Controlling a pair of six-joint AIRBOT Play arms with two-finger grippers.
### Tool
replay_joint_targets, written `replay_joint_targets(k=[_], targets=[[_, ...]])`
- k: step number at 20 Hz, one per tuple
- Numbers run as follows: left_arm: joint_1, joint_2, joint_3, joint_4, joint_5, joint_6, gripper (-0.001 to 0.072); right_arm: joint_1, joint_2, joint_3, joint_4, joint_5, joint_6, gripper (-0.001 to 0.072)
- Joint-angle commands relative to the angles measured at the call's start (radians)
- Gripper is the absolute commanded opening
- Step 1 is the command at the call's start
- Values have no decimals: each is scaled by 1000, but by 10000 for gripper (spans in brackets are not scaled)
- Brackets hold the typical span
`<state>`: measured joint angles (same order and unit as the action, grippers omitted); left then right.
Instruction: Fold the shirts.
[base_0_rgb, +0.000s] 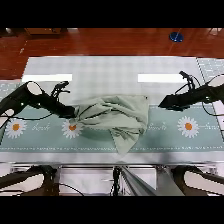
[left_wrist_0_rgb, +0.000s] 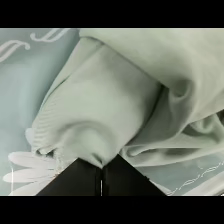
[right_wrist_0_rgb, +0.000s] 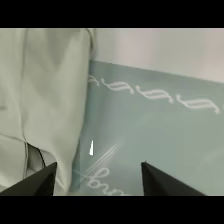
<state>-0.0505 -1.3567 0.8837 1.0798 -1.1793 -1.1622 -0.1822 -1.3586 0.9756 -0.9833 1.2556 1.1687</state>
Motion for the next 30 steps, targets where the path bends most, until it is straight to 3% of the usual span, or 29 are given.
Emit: replay_joint_targets(k=[1,6,8,11,14,17,21,24,30], targets=[[0,13,41,-7,-32,-1,21,69,-28,-6,45,-68,6,602],[0,37,110,-8,-71,-2,22,154,-157,-6,51,-91,16,596],[0,37,128,-7,-79,-2,22,199,-216,-6,69,-110,16,541],[1,37,163,-8,-79,-2,21,250,-281,-5,72,-148,24,15],[5,48,261,-6,-105,-1,20,233,-216,9,113,-113,-2,20],[46,89,501,-7,-115,-2,20,145,9,104,115,-86,-16,19],[125,147,916,-2,-173,-34,19,5,362,359,107,-183,74,18],[174,216,1140,5,-187,-91,18,-76,529,574,21,-225,166,18],[181,472,1207,4,-177,-134,17,-103,644,855,-74,-86,289,18]])
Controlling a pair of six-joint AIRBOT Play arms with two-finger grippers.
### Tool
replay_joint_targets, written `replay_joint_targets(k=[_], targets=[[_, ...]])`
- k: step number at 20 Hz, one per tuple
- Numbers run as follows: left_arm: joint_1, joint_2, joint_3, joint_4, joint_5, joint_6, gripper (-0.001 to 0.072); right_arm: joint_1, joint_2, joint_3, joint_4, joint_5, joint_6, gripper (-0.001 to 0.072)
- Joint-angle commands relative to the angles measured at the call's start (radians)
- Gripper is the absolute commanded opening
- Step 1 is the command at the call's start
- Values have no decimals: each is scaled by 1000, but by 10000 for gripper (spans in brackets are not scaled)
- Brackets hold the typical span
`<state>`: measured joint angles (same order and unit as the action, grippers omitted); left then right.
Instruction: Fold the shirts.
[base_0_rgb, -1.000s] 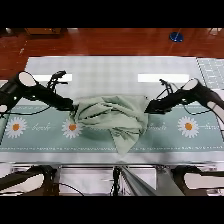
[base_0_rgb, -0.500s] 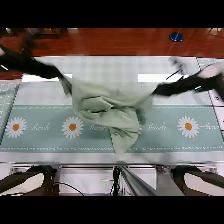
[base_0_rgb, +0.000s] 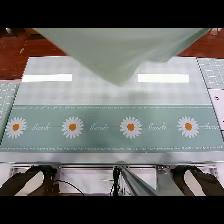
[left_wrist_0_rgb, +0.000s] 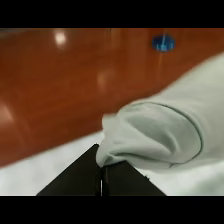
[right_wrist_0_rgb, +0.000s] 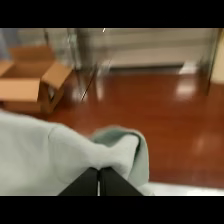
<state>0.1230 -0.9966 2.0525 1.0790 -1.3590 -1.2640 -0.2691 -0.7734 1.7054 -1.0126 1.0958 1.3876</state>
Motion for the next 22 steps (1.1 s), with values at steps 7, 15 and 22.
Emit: replay_joint_targets(k=[7,15,22], targets=[[8,324,39,5,-101,-53,17,-16,61,339,-6,467,161,18],[8,315,-193,-11,-283,-111,16,-15,-166,352,-10,548,130,18],[-31,121,-729,-145,48,-19,16,249,-667,282,-123,448,66,18]])
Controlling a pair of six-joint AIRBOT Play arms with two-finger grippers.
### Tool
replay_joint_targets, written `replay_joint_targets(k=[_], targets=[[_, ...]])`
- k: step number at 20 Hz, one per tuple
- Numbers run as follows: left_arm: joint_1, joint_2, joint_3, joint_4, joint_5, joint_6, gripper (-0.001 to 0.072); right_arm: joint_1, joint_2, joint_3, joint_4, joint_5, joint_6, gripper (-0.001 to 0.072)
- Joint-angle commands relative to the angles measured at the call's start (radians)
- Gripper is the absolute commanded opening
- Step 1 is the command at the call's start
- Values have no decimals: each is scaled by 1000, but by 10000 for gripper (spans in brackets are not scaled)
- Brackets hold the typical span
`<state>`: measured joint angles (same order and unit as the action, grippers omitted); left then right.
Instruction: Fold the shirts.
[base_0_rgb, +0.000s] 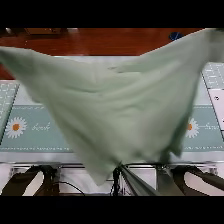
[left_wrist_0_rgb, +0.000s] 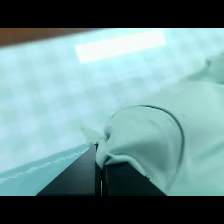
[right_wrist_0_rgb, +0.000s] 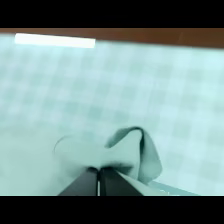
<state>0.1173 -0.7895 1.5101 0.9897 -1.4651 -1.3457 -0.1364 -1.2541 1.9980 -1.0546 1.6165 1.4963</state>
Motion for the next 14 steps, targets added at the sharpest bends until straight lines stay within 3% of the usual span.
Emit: replay_joint_targets(k=[1,3,7,9,12,13,14], targets=[[-41,-138,-225,-55,201,114,16,151,-247,-11,-109,-153,-63,18],[-58,-261,-269,-55,271,214,17,197,-360,-11,-141,-355,-90,18],[-55,-485,-271,-55,375,238,18,200,-499,-11,-127,-631,-59,18],[-58,-558,-271,-56,426,238,18,200,-553,-11,-135,-694,-60,18],[-68,-645,-272,-56,407,238,18,201,-626,-11,-130,-659,-56,21],[-72,-668,-272,-56,390,238,18,201,-645,-11,-120,-628,-57,52],[-74,-686,-272,-55,376,238,18,201,-652,-11,-104,-605,-59,191]])
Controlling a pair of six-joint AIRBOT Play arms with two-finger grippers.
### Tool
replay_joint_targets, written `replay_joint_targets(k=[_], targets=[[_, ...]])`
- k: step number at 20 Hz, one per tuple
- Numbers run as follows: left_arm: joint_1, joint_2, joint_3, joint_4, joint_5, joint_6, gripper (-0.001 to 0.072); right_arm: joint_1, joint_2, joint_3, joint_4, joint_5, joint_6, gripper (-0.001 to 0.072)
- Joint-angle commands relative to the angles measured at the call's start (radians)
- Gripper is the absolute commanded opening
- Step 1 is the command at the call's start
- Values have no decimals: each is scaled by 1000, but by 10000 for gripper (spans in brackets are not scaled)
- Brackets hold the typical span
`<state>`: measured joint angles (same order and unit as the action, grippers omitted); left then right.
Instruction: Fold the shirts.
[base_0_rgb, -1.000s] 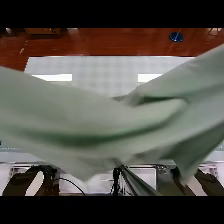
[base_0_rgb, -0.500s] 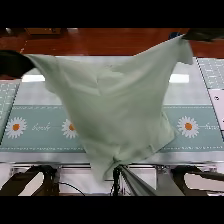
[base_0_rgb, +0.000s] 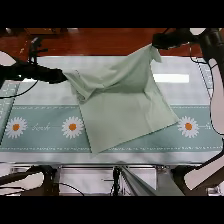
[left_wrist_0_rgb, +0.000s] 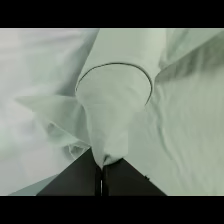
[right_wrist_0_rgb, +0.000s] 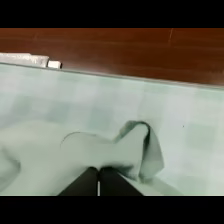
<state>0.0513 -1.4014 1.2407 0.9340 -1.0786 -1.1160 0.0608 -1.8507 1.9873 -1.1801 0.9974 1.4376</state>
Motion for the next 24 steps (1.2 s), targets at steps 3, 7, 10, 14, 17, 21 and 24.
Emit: replay_joint_targets(k=[3,7,10,14,17,21,24], targets=[[-8,-86,-3,0,-32,8,18,-31,25,0,19,74,-35,367],[-7,-85,-3,0,-33,9,18,-185,237,0,-335,280,-24,438],[-7,-85,-3,0,-33,10,19,-397,254,-35,-288,599,9,438],[-8,-85,-3,0,-37,35,19,-584,289,-348,32,804,-19,438],[-8,-85,-3,0,-37,35,19,-602,433,-656,44,587,-56,438],[-8,-85,-3,0,-40,35,19,-615,553,-1012,54,336,-120,592],[-8,-85,-3,0,-40,35,19,-626,551,-1178,139,305,-198,591]])
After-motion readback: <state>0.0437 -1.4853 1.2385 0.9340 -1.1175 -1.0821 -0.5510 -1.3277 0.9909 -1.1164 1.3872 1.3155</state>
